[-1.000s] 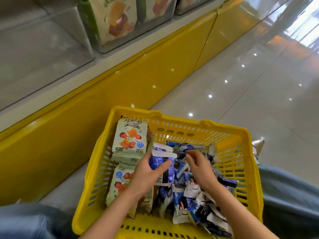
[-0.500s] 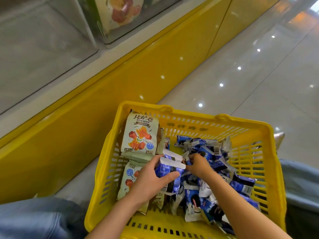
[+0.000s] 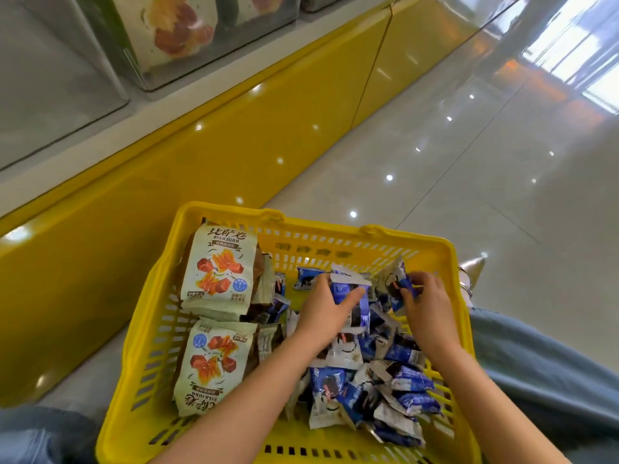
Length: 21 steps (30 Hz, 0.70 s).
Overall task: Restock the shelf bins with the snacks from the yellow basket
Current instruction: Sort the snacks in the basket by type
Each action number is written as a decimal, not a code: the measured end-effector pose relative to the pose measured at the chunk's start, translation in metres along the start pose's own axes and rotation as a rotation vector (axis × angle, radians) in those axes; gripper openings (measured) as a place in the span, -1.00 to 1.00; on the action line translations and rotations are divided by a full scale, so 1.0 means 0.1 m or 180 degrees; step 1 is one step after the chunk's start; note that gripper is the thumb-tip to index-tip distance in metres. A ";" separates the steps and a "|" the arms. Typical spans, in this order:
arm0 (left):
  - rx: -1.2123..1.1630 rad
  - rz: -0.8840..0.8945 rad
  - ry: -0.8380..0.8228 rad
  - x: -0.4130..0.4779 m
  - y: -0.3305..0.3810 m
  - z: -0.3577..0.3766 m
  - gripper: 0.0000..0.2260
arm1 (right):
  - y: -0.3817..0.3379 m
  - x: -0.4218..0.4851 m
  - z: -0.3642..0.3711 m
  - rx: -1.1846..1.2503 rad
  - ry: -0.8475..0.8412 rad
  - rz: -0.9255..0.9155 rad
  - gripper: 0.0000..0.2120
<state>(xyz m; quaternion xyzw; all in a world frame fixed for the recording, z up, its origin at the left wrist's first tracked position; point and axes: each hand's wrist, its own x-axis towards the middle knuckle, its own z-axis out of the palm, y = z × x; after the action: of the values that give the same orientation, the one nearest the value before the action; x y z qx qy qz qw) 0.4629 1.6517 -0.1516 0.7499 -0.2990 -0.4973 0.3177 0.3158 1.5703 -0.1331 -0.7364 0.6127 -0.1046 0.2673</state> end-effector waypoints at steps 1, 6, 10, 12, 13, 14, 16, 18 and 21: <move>-0.0017 0.0075 -0.0199 0.08 0.06 0.08 -0.38 | 0.03 0.00 -0.02 -0.0182 -0.0108 0.0014 -0.73; 0.0302 0.0322 -0.0600 0.28 -0.06 0.19 -0.59 | -0.10 -0.19 0.06 -0.0143 0.0074 -0.0951 -0.76; 0.1576 -0.0190 -0.0221 0.27 -0.63 -0.07 -0.60 | -0.15 -0.33 0.46 -0.0303 -0.1639 -0.1102 -0.68; 0.2284 -0.0369 -0.0497 0.27 -0.79 -0.16 -0.53 | -0.12 -0.34 0.65 -0.0532 -0.2420 -0.0717 -0.44; 0.2567 -0.0424 -0.0665 0.27 -0.82 -0.18 -0.47 | -0.11 -0.34 0.71 -0.0680 -0.2613 -0.0625 -0.34; 0.2790 -0.0497 -0.0812 0.28 -0.82 -0.19 -0.41 | -0.09 -0.33 0.77 -0.0829 -0.2688 -0.0618 -0.26; 0.3056 -0.0635 -0.0943 0.32 -0.81 -0.21 -0.39 | -0.07 -0.33 0.84 -0.1104 -0.2671 -0.0700 -0.17; 0.3072 -0.0681 -0.0931 0.36 -0.79 -0.25 -0.48 | -0.07 -0.30 0.87 -0.1479 -0.2582 -0.0775 -0.11; 0.2853 -0.0581 -0.0792 0.35 -0.79 -0.28 -0.52 | -0.08 -0.24 0.81 -0.2065 -0.2518 -0.0902 -0.20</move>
<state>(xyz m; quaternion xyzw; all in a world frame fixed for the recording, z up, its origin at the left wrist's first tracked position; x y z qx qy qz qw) 0.5114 1.6788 -0.2233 0.7711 -0.4528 -0.4311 -0.1205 0.3562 1.6155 -0.1918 -0.8400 0.3604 0.3409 0.2197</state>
